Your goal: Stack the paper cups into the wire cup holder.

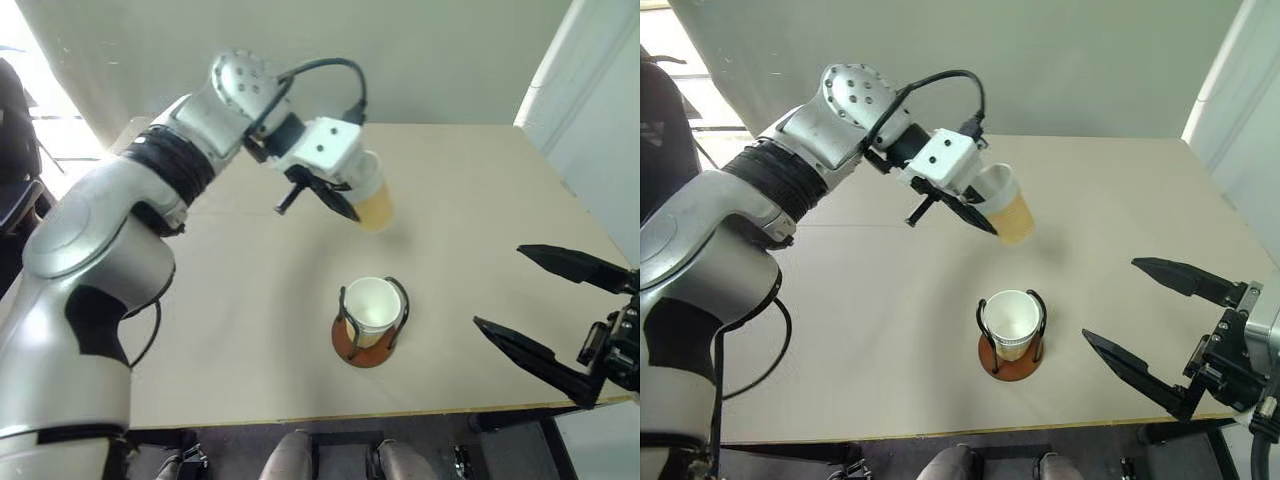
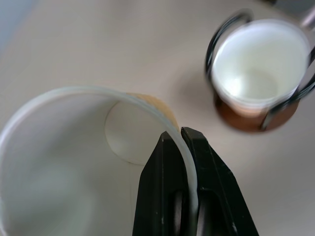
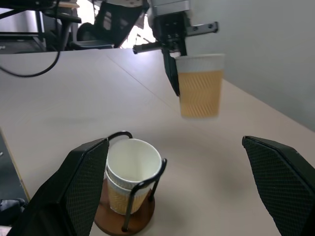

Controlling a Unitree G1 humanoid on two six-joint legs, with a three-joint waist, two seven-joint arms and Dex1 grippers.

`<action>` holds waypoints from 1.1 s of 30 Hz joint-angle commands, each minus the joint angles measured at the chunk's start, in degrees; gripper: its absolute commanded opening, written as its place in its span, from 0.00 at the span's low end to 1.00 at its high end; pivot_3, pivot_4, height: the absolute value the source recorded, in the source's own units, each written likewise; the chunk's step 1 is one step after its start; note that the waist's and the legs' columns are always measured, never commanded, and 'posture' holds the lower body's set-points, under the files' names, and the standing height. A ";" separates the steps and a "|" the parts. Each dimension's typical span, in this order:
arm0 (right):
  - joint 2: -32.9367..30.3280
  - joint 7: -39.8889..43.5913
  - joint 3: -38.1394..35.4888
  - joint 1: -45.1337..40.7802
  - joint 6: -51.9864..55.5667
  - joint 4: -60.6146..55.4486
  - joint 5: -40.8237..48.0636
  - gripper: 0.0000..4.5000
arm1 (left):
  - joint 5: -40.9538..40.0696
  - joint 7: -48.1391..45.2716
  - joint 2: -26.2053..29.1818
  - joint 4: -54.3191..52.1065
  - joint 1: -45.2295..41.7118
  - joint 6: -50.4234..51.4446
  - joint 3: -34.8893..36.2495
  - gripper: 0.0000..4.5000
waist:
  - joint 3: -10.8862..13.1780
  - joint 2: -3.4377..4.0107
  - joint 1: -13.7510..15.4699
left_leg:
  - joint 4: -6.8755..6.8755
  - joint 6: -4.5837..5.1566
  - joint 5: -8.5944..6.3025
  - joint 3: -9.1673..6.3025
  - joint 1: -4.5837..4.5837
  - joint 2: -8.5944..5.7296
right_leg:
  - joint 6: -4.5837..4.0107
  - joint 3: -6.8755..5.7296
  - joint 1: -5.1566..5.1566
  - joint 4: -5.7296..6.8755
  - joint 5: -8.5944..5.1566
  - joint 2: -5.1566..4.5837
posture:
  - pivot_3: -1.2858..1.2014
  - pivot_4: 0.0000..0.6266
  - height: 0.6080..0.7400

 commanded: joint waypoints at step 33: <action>-6.15 -9.71 1.32 25.88 -30.55 -0.01 -11.37 1.00 | -20.09 -2.18 -1.06 -9.83 -16.19 -20.54 -36.48 0.01 | 0.10 0.06 0.15 | 0.67 0.03 -0.27 -0.02 -0.03 0.00 | -0.09 -0.03 0.14 0.48 -0.18 0.02 | 0.52 0.24 1.00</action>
